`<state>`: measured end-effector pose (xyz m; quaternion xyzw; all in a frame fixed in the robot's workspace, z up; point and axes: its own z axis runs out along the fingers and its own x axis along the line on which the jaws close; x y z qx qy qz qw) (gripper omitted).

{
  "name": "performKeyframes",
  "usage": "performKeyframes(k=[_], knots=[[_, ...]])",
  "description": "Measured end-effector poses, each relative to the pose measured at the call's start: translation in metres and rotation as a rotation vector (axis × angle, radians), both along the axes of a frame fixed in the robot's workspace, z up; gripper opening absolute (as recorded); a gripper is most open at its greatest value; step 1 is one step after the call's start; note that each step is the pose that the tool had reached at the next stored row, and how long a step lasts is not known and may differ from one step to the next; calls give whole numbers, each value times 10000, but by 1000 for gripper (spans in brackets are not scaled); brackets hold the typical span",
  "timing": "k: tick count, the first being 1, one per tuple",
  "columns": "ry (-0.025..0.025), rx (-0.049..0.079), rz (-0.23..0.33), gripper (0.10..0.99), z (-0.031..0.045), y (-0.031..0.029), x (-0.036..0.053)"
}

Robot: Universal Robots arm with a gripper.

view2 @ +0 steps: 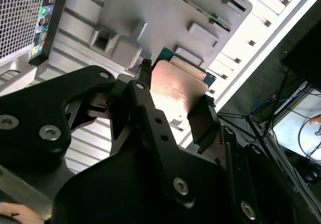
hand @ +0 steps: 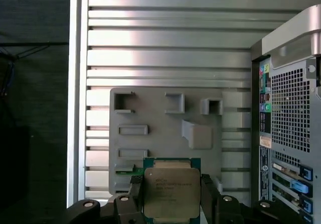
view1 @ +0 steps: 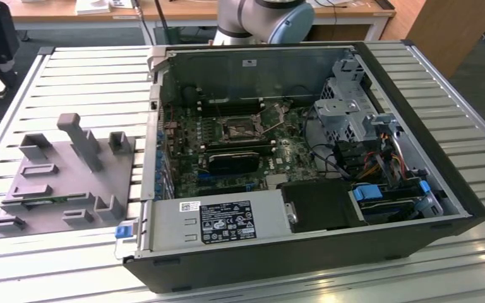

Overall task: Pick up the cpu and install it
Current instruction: 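Pick up the cpu and move it towards the insertion slot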

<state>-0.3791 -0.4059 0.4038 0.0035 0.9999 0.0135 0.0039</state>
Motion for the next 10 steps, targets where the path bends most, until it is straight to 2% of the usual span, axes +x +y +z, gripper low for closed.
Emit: performKeyframes(k=[7, 10], knots=[[-5, 1, 0, 541, -27, 1, 309], [-65, 0, -1, 541, -37, 1, 399]])
